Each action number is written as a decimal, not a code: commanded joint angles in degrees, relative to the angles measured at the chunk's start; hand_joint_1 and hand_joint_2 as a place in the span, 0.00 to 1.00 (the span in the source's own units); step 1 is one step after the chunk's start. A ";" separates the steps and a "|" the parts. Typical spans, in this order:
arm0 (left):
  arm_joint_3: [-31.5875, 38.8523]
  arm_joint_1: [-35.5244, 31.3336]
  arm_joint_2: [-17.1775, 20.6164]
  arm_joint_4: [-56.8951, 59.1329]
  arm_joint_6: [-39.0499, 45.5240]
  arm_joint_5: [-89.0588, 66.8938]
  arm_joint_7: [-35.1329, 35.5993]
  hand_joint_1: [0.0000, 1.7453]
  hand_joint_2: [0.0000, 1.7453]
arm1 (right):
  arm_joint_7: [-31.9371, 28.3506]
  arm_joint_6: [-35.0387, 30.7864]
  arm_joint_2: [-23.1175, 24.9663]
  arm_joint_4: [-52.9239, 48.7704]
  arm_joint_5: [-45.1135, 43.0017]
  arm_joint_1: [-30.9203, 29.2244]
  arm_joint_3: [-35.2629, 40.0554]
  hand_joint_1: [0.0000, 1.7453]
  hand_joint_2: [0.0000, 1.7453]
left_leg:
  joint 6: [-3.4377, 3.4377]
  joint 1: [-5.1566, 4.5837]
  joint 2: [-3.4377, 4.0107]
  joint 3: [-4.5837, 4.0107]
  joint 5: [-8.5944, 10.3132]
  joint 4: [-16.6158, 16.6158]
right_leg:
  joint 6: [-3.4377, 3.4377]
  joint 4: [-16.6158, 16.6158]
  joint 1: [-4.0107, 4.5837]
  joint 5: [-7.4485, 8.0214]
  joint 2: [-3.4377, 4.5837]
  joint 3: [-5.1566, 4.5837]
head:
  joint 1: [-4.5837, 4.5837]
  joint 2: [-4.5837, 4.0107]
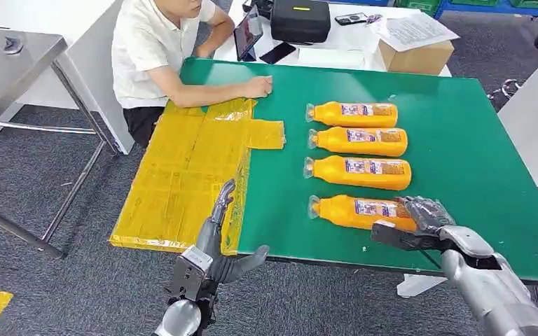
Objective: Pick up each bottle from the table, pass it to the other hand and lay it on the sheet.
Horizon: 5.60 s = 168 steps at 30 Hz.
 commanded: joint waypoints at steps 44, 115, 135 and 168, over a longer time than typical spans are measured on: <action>1.71 -0.32 1.56 0.28 -20.65 25.49 8.18 0.00 1.00 | -19.81 -2.27 28.28 -14.62 -29.94 13.95 -1.55 1.00 1.00 | -0.70 0.49 0.34 -0.46 0.00 -0.03 | -0.45 0.13 0.45 0.06 0.52 -0.54 | -0.02 0.00; 6.50 -2.41 3.84 -2.32 -10.50 10.98 2.75 1.00 1.00 | -25.04 -3.03 26.79 -10.13 -32.03 19.10 5.63 0.00 1.00 | -0.68 0.53 -0.05 -0.40 0.05 -0.12 | -0.42 -0.03 0.48 -0.03 0.09 -0.41 | -0.02 0.00; 13.46 1.00 6.09 -9.10 1.64 -0.05 5.61 1.00 1.00 | -26.02 -19.63 27.64 -19.40 -30.79 28.98 -3.99 0.00 1.00 | -0.65 0.45 0.09 -0.67 0.04 -0.06 | -0.39 0.09 0.40 0.02 0.24 -0.71 | 0.00 0.00; 5.95 -38.61 9.21 42.86 -4.09 -53.34 22.34 1.00 1.00 | -28.18 -16.44 31.18 -17.72 -33.25 22.87 -8.71 0.00 1.00 | -0.74 0.50 -0.02 -0.79 0.38 -0.02 | -0.56 0.15 0.45 0.21 0.10 -0.79 | 0.00 0.00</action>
